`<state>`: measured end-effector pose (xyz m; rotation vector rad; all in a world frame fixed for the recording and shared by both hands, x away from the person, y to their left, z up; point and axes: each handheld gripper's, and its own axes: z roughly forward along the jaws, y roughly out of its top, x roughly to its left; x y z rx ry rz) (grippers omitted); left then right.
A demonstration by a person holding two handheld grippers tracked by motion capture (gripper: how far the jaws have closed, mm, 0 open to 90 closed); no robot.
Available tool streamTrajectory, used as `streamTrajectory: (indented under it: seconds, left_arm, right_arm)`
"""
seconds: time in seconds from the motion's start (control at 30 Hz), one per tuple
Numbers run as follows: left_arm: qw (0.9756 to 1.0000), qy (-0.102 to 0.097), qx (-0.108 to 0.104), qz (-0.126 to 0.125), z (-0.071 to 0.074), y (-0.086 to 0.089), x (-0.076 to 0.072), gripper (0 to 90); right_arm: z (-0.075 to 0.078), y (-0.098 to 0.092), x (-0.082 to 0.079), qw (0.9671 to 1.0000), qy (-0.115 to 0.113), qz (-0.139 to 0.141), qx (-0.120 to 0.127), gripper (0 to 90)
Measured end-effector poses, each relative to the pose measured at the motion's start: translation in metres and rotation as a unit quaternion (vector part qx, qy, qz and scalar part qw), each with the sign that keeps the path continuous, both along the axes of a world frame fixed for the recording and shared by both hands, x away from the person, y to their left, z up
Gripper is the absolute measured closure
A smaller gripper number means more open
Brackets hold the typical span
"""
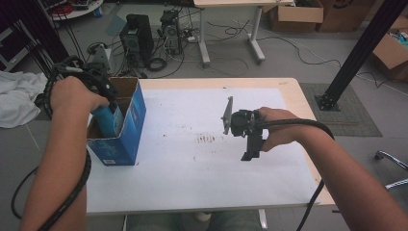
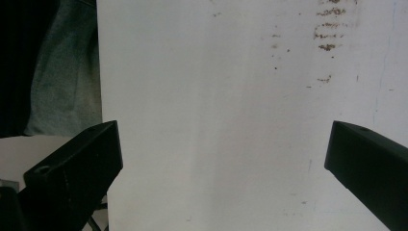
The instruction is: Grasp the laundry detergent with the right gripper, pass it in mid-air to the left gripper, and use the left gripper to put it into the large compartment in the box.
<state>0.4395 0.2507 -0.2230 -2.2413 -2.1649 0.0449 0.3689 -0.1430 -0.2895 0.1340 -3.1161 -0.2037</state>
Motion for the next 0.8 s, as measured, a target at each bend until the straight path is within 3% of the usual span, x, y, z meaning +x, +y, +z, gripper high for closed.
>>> streamTrajectory:
  seconds: [0.37, 0.8]
  left_arm:
    - [0.9999, 0.011, 0.006, -0.004, -0.037, -0.004, 0.003, 39.3]
    - [0.9998, 0.021, 0.002, 0.001, -0.066, 0.002, 0.005, 39.3]
  right_arm:
    - [-0.001, -0.003, -0.001, 1.0, 0.004, -0.007, -0.001, 0.0]
    - [-0.006, -0.009, -0.002, 0.9999, 0.008, -0.012, 0.002, 0.0]
